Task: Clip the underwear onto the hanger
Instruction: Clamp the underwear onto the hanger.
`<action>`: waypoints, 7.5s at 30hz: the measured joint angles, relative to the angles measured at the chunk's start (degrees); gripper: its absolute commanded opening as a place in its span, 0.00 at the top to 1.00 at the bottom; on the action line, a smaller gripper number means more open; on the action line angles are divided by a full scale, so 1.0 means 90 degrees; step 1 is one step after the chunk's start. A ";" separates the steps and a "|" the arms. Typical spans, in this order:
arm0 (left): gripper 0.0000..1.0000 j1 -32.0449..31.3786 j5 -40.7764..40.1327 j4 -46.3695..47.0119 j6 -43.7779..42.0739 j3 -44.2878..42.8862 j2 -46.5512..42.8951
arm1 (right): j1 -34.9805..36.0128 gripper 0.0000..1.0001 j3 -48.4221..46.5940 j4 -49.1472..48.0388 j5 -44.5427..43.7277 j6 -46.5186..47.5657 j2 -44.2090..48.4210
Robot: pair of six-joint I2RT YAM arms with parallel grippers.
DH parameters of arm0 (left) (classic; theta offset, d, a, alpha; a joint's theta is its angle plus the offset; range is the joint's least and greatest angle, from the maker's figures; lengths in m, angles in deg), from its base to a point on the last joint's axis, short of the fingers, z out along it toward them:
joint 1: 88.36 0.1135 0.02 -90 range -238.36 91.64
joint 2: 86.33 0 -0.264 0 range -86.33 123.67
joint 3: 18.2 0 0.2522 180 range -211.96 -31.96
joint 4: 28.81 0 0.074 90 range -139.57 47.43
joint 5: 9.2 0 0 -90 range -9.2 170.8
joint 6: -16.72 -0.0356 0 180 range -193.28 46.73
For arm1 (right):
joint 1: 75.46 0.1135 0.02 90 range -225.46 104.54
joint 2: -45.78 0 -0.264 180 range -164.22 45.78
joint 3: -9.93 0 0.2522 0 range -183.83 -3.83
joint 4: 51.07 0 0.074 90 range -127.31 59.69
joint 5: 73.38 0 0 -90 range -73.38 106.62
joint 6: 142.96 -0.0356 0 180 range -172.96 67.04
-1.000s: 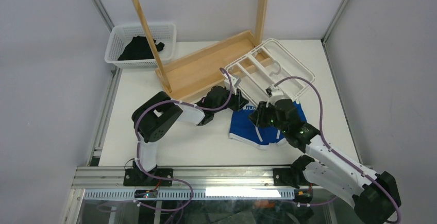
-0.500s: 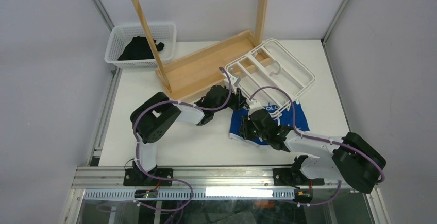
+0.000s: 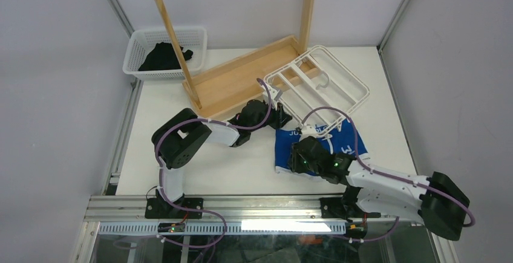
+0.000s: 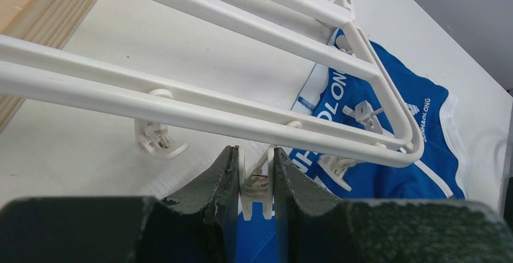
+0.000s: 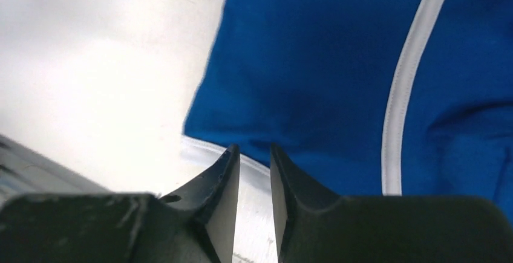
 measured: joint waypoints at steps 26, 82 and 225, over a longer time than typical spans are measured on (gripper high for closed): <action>1.00 0.0032 0.0386 -0.1103 0.0427 -0.0804 0.0223 | -0.1797 0.44 -0.0590 -0.2815 0.1025 0.2897 -0.1834; 1.00 0.0107 0.0452 -0.1139 0.0797 -0.0792 0.0330 | -0.1853 0.56 -0.0389 -0.1921 0.0126 0.1639 -0.1282; 1.00 0.0206 0.1392 0.0767 0.2718 -0.0211 -0.0102 | -0.1999 1.00 0.2455 -0.5809 -0.0423 0.1302 0.1260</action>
